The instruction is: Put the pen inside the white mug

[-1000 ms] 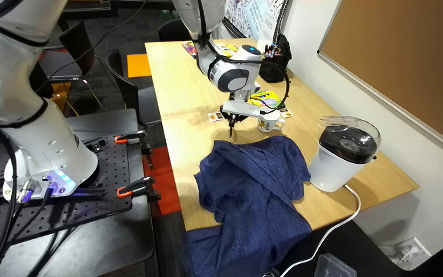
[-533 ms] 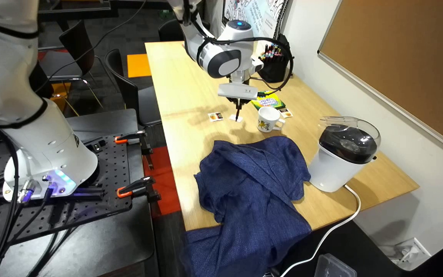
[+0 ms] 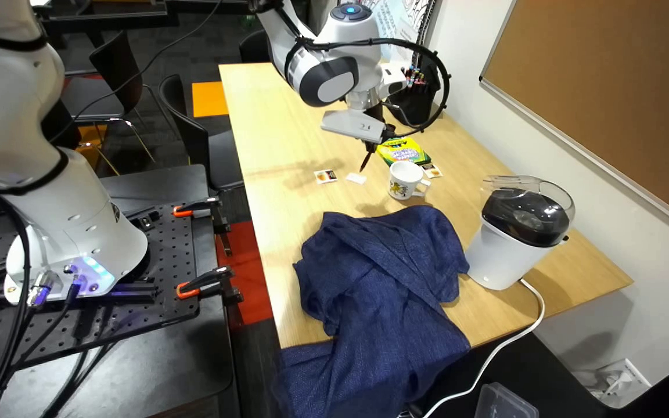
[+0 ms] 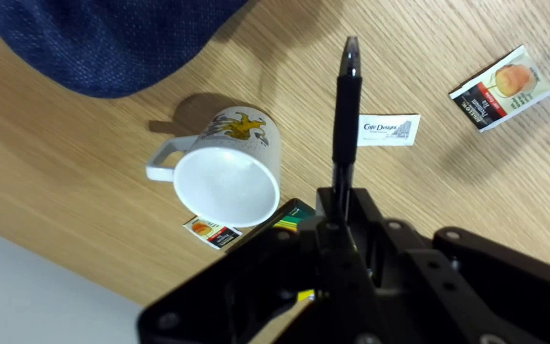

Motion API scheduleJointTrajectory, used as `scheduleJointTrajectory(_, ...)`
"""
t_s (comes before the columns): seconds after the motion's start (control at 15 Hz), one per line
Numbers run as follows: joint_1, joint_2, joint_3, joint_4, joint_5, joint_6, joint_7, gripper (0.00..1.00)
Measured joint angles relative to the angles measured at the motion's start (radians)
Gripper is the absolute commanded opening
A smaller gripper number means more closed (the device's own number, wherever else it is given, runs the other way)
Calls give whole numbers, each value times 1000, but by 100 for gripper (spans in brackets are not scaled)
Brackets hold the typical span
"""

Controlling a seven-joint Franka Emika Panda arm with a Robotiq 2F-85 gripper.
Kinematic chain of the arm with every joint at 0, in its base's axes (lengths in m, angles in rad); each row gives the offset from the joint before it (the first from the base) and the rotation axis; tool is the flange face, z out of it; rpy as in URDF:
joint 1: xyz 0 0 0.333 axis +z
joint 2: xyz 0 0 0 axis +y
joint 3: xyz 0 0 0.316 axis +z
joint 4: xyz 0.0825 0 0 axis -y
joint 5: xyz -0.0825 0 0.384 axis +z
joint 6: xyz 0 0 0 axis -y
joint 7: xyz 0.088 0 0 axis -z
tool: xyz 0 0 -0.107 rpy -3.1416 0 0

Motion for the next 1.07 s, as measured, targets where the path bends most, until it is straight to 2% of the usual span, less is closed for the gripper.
scheduleJointTrajectory(0.33,-18,-66,7,-18,91,-48,3,3)
scheduleJointTrajectory(0.67,-26,-124,3,-17,158,-220,3,3)
scheduleJointTrajectory(0.73,-21,-136,-7,-17,159,-259,5,11)
scheduleJointTrajectory(0.87,4,-155,-43,-18,145,-314,42,11)
scheduleJointTrajectory(1.07,18,-162,-57,-19,141,-325,58,11)
